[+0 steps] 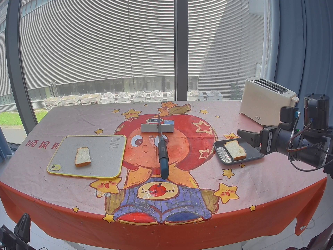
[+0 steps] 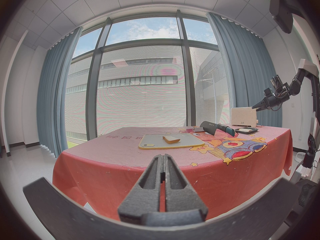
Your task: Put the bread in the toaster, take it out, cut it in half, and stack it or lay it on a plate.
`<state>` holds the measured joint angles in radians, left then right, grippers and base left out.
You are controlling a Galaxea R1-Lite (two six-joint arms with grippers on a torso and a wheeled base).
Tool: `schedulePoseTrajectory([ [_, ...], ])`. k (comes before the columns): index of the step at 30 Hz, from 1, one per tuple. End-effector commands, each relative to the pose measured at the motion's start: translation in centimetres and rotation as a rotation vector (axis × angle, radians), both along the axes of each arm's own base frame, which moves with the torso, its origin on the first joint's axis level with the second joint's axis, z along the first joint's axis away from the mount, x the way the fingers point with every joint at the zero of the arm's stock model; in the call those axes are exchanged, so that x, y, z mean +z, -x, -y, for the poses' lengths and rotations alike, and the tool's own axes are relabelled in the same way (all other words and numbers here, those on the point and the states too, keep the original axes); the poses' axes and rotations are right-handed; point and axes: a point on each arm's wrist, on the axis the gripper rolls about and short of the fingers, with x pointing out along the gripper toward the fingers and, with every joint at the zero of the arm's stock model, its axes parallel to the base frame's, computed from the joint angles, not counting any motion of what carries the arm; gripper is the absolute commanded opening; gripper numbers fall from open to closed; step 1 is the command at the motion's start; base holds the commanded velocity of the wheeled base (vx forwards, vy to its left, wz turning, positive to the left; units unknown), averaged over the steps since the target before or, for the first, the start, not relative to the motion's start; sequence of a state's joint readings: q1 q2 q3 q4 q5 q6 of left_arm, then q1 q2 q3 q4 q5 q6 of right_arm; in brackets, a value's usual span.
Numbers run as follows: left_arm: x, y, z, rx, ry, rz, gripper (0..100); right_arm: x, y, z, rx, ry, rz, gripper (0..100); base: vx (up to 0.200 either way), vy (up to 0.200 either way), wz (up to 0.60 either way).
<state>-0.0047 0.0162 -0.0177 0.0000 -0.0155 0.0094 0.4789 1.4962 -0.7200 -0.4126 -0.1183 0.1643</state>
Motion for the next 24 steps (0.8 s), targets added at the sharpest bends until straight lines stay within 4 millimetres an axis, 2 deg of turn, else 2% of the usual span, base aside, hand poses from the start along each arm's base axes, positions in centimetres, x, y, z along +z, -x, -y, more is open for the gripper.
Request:
schedulePoseTrajectory([
  [1, -0.53, -0.01, 0.00, 0.000, 0.000, -0.001, 0, 0.67, 0.62, 0.33, 0.001, -0.009, 0.026, 100, 0.000, 0.000, 0.00],
  [24, -0.53, -0.01, 0.00, 0.000, 0.003, -0.002, 0, 0.12, 0.48, 0.17, 0.006, 0.004, 0.008, 100, 0.000, 0.000, 0.00],
])
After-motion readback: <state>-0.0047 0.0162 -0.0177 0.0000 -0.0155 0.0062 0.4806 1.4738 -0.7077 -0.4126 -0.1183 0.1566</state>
